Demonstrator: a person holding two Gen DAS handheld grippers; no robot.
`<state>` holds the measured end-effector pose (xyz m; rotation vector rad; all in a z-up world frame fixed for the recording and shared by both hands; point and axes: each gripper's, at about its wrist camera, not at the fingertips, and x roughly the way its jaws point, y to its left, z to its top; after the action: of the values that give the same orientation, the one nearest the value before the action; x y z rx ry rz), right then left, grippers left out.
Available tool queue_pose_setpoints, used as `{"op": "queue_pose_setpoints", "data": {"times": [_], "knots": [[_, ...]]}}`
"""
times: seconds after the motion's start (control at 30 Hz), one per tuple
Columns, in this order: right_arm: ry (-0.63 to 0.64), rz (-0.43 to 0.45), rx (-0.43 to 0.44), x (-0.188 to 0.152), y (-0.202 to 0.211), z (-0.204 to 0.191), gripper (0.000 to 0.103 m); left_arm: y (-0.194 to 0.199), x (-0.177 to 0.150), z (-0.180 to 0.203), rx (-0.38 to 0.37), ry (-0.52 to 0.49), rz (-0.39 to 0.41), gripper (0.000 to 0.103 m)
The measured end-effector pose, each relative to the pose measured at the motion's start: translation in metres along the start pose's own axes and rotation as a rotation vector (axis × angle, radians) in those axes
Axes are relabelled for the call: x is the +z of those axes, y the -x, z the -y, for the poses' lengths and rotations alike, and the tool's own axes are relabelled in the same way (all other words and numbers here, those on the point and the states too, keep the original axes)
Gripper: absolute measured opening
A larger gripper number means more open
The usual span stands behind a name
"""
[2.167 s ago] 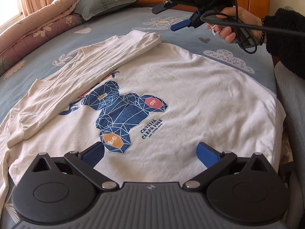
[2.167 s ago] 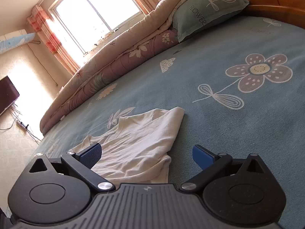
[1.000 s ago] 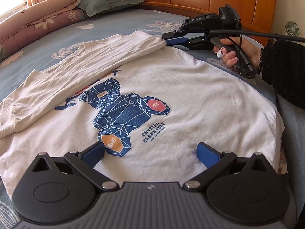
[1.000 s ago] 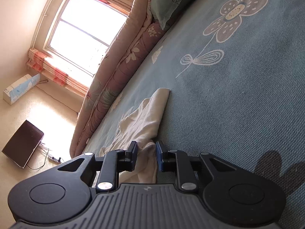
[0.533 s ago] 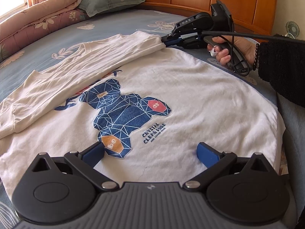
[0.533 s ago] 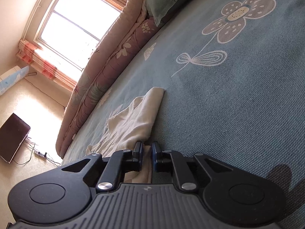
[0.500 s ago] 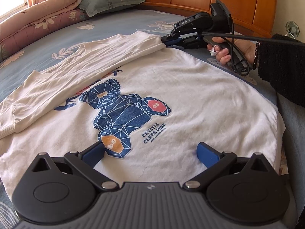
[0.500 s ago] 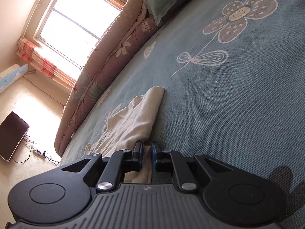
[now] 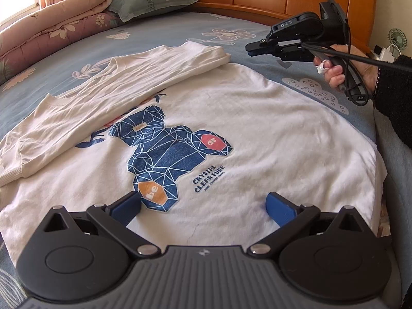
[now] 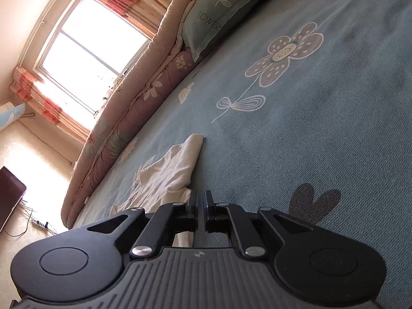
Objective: Fold clothes
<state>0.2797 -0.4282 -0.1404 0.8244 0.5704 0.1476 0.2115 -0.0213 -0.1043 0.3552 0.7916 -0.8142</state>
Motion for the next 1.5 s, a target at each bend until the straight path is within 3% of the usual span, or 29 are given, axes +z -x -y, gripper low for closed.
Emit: {"op": "queue_pose_setpoints", "data": {"times": [0.13,0.4,0.43,0.47,0.5,0.57,0.93,1.0,1.03,1.07,1.1,1.13,1.2,1.27,1.3,1.33,1.37,1.5], "knots": [[0.010,-0.038,-0.015,0.008,-0.033,-0.005,0.024,0.000,0.000,-0.001,-0.004,0.000,0.003,0.102],[-0.029,-0.035,0.026,0.002,-0.063,-0.007,0.024,0.000,0.000,-0.002,-0.008,-0.004,0.008,0.102],[-0.030,-0.033,0.026,0.002,-0.062,-0.008,0.022,0.000,0.000,-0.001,-0.007,-0.004,0.008,0.102],[-0.023,-0.033,0.022,0.000,-0.061,-0.009,0.011,0.000,0.000,-0.001,-0.007,-0.005,0.008,0.102],[-0.016,-0.033,0.018,-0.001,-0.059,-0.010,0.009,0.000,0.000,-0.001,-0.006,-0.005,0.008,0.102],[-0.012,-0.008,0.037,-0.006,-0.049,-0.012,0.008,0.000,0.000,-0.001,-0.005,-0.004,0.008,0.102],[0.036,0.102,-0.094,-0.005,0.008,-0.024,0.009,0.001,0.001,-0.001,0.003,0.002,0.003,0.102],[0.074,0.066,-0.064,0.001,-0.001,-0.033,0.011,0.001,0.001,-0.002,0.001,0.003,0.004,0.102],[0.104,0.046,-0.054,0.004,-0.007,-0.040,0.013,0.001,0.001,-0.002,0.000,0.003,0.004,0.102],[0.133,0.026,-0.045,0.007,-0.013,-0.047,0.029,0.001,0.001,-0.002,-0.001,0.004,0.004,0.102],[0.154,0.000,-0.063,0.009,-0.024,-0.053,0.038,0.001,0.001,-0.002,-0.001,0.003,0.004,0.102],[0.175,-0.027,-0.081,0.012,-0.035,-0.058,0.056,0.001,0.001,-0.002,-0.002,0.003,0.006,0.102],[0.225,-0.054,-0.132,0.017,-0.057,-0.061,0.060,0.002,0.000,-0.003,-0.004,0.002,0.010,0.102],[0.209,-0.083,-0.140,0.024,-0.078,-0.054,0.055,0.002,0.000,-0.003,-0.006,-0.001,0.013,0.102],[0.191,-0.106,-0.127,0.028,-0.089,-0.050,0.046,0.001,0.000,-0.003,-0.008,-0.004,0.015,0.102],[0.184,-0.095,-0.128,0.031,-0.096,-0.047,0.015,0.001,0.001,-0.004,-0.011,-0.008,0.017,0.102],[0.180,-0.087,-0.119,0.035,-0.101,-0.045,0.007,0.001,0.000,-0.004,-0.014,-0.010,0.022,0.102],[0.208,-0.044,-0.130,0.051,-0.120,-0.043,0.006,0.000,0.001,-0.006,-0.017,-0.014,0.031,0.102]]}}
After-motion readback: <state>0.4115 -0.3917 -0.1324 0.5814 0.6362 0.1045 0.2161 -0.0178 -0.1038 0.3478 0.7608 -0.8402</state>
